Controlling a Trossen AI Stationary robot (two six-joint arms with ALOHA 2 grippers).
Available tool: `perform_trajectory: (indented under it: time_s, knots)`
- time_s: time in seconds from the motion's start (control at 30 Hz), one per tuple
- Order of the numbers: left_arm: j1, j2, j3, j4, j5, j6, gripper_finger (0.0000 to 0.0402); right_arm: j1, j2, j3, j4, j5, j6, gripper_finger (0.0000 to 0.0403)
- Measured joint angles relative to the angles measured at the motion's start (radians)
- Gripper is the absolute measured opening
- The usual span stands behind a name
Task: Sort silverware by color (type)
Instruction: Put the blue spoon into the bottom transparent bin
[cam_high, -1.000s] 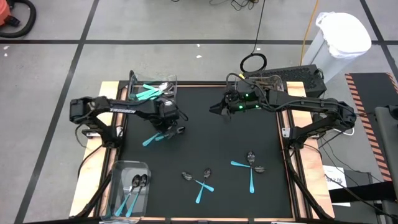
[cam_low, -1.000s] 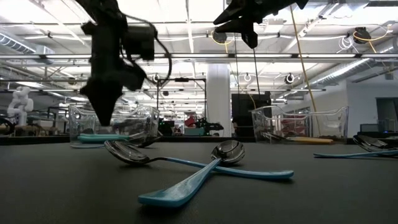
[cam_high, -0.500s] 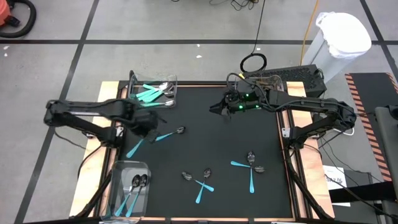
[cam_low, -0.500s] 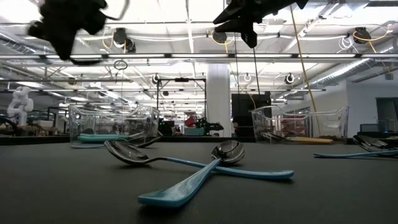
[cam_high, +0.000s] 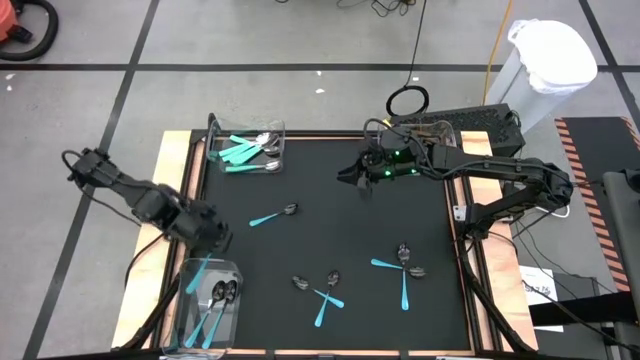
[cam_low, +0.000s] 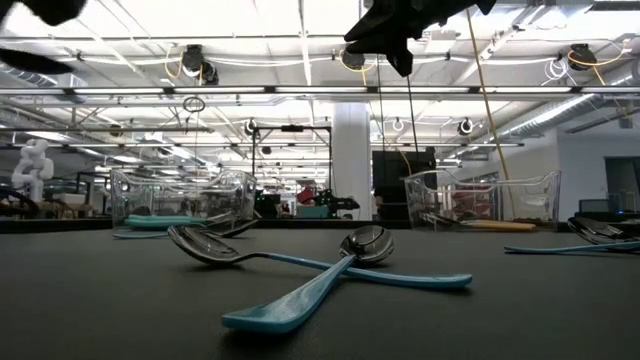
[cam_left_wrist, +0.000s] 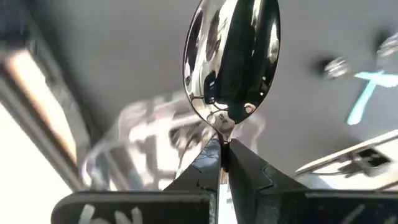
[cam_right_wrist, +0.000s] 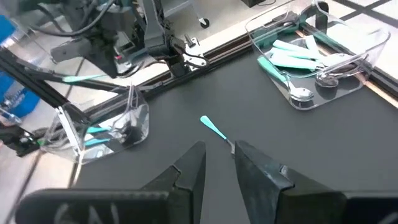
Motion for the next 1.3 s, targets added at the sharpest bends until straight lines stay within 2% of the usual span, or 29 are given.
perform_trajectory:
  time_s: [0.17, 0.23, 0.4, 0.5, 0.7, 0.8, 0.87, 0.97, 1.07, 1.2, 1.3]
  knots:
    - [-0.165, 0.065, -0.005, 0.027, 0.102, -0.166, 0.0018, -0.001, 0.0, 0.0, -0.007, 0.08, -0.032, 0.0084]
    - [-0.227, 0.095, -0.005, 0.061, 0.097, -0.232, 0.0018, -0.002, 0.0, 0.0, -0.006, 0.103, -0.038, 0.0084]
    - [-0.339, 0.177, -0.005, 0.114, 0.009, -0.383, 0.0032, -0.013, 0.0, 0.0, 0.01, 0.102, -0.066, 0.0084]
    - [-0.371, 0.226, -0.005, 0.114, 0.012, -0.428, 0.0069, -0.024, 0.0, 0.0, 0.026, 0.101, -0.07, 0.0084]
    - [-0.392, 0.28, -0.005, 0.135, 0.047, -0.413, 0.0164, -0.041, 0.0, 0.0, 0.083, 0.101, -0.069, 0.0084]
    - [-0.386, 0.263, -0.005, 0.138, 0.007, -0.388, 0.0197, -0.047, 0.0, 0.0, 0.097, 0.1, -0.061, 0.0084]
    - [-0.366, 0.237, -0.005, 0.126, -0.063, -0.375, 0.021, -0.048, 0.0, 0.0, 0.119, 0.1, -0.054, 0.0084]
    - [-0.316, 0.173, -0.005, 0.119, -0.205, -0.266, 0.0217, -0.046, -0.005, 0.038, 0.13, 0.063, -0.042, 0.0084]
    - [-0.218, 0.111, -0.005, 0.101, -0.325, -0.088, 0.0218, -0.039, -0.009, 0.111, 0.13, 0.04, -0.053, 0.0084]
    - [-0.021, 0.08, -0.004, 0.089, -0.459, 0.27, 0.0218, -0.038, -0.008, 0.182, 0.12, 0.042, -0.1, 0.0084]
    - [0.195, 0.09, -0.005, 0.145, -0.465, 0.59, 0.0218, -0.038, -0.009, 0.196, 0.114, 0.044, -0.113, 0.0084]
